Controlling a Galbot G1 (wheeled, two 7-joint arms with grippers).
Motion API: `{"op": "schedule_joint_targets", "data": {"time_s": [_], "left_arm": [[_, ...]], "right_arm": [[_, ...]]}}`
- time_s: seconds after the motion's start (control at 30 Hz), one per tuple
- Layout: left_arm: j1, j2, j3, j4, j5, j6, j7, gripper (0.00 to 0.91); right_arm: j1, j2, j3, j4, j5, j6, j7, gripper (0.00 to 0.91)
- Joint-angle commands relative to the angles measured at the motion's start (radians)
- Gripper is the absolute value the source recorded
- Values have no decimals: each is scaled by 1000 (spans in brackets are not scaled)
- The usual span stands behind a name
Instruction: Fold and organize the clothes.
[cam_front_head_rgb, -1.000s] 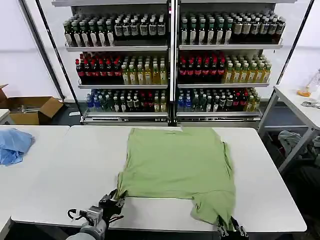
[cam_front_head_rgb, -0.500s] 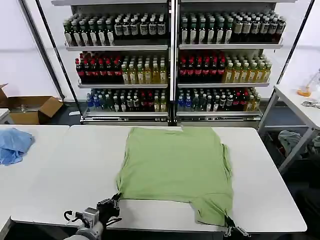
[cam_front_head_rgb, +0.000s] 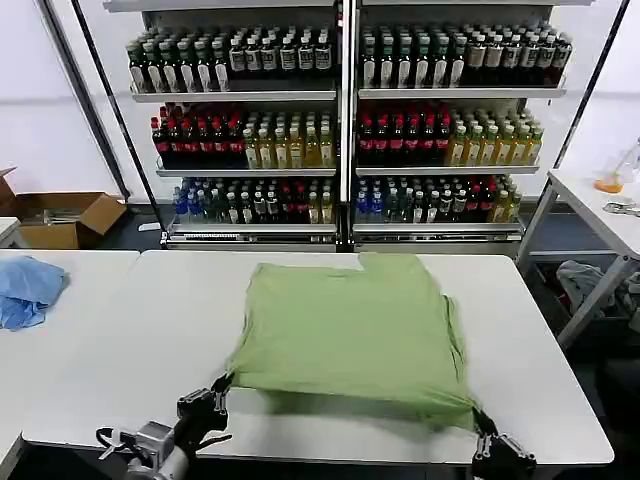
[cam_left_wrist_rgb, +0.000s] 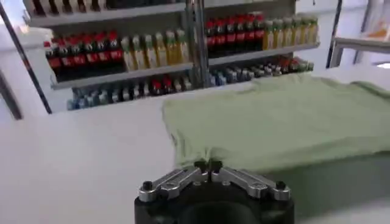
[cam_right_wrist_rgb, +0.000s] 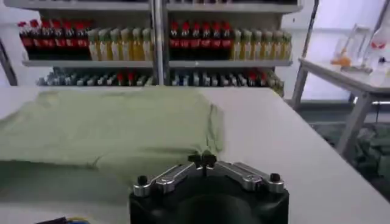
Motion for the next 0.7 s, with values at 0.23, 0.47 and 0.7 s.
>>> {"op": "schedule_joint_targets", "data": {"time_s": [0.23,0.47,0.7], "left_arm": [[-96,55,37,55,4,-6,14,30],[-276,61,145,232,31,-4,21,30],[-402,41,255,358,82,1,22,30]], "right_arm": [[338,-145,0,-216,60,-24,10,0],[467,-183,-60,-352,48,-49,9,0],[563,-193,-120,-440,11,-61,5,0]]}}
